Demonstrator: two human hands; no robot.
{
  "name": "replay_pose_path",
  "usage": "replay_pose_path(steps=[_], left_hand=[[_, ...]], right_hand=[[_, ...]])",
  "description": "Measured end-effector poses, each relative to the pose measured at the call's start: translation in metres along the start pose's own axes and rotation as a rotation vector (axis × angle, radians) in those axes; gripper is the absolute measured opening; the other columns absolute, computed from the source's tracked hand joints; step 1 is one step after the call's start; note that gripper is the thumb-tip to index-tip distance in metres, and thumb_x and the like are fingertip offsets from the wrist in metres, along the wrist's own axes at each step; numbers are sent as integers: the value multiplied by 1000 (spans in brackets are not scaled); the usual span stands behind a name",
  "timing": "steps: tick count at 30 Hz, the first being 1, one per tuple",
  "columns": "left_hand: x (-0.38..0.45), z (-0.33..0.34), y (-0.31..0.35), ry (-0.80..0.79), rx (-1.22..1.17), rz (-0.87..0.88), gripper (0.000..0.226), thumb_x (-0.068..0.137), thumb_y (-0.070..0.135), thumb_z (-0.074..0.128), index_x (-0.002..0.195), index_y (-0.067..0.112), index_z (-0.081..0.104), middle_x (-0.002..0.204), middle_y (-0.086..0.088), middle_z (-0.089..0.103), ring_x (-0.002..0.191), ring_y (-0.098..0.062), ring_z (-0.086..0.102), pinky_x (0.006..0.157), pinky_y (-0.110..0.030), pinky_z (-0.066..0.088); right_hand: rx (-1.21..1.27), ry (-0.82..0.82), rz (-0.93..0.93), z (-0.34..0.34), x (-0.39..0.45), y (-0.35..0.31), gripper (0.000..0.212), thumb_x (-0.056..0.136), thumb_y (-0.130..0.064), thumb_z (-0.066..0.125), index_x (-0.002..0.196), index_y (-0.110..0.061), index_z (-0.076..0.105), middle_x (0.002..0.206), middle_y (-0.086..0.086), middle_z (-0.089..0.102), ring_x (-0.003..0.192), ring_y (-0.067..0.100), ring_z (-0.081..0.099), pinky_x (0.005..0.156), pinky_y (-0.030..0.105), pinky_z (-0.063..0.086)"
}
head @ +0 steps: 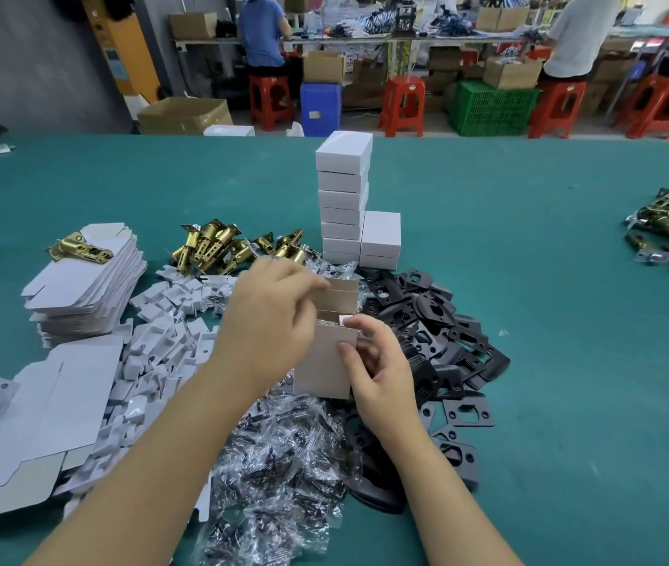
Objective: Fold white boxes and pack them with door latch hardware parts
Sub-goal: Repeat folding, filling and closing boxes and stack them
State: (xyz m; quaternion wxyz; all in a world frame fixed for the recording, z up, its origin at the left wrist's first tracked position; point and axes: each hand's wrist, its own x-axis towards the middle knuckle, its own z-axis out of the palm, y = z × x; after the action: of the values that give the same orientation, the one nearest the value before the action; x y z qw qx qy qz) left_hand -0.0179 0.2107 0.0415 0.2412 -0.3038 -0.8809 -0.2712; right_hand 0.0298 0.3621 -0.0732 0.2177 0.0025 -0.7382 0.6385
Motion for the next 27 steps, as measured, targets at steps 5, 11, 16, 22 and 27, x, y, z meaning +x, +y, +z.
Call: replay_pose_path(steps=[5, 11, 16, 22, 27], left_hand=[[-4, 7, -19, -69, -439, -602, 27, 101, 18, 58, 122, 32, 67, 93, 8, 67, 63, -3, 54, 59, -19, 45], [-8, 14, -31, -311, -961, -841, 24, 103, 18, 58, 122, 26, 70, 77, -10, 56, 58, -12, 48, 54, -24, 42], [-8, 20, -31, -290, -1096, -869, 24, 101, 11, 59, 123, 15, 70, 73, -1, 61, 52, -9, 44, 49, -21, 42], [-7, 22, -28, -261, -1022, -773, 34, 97, -2, 60, 106, 26, 78, 72, -1, 62, 47, -8, 36, 45, -20, 30], [-10, 23, -28, -254, -1058, -690, 38, 100, 1, 56, 106, 32, 79, 82, -3, 64, 50, -8, 34, 47, -18, 31]], right_hand=[[-9, -25, 28, -1, -1, 1, 26, 97, -38, 61, 121, -46, 59, 126, -3, 64, 108, 20, 67, 83, 55, 59], [12, -21, 38, -2, 0, 0, 27, 95, -37, 62, 121, -43, 60, 126, -5, 65, 107, 19, 68, 83, 53, 60], [35, -28, 56, -1, -1, 0, 28, 95, -35, 63, 122, -42, 61, 126, -3, 65, 107, 21, 68, 85, 54, 60], [31, -44, 55, -1, -1, -2, 26, 97, -32, 63, 120, -43, 61, 122, -2, 67, 107, 20, 67, 82, 47, 61], [68, -8, 79, -2, -1, -6, 21, 97, -39, 59, 118, -41, 65, 111, -6, 70, 98, 16, 68, 73, 33, 55]])
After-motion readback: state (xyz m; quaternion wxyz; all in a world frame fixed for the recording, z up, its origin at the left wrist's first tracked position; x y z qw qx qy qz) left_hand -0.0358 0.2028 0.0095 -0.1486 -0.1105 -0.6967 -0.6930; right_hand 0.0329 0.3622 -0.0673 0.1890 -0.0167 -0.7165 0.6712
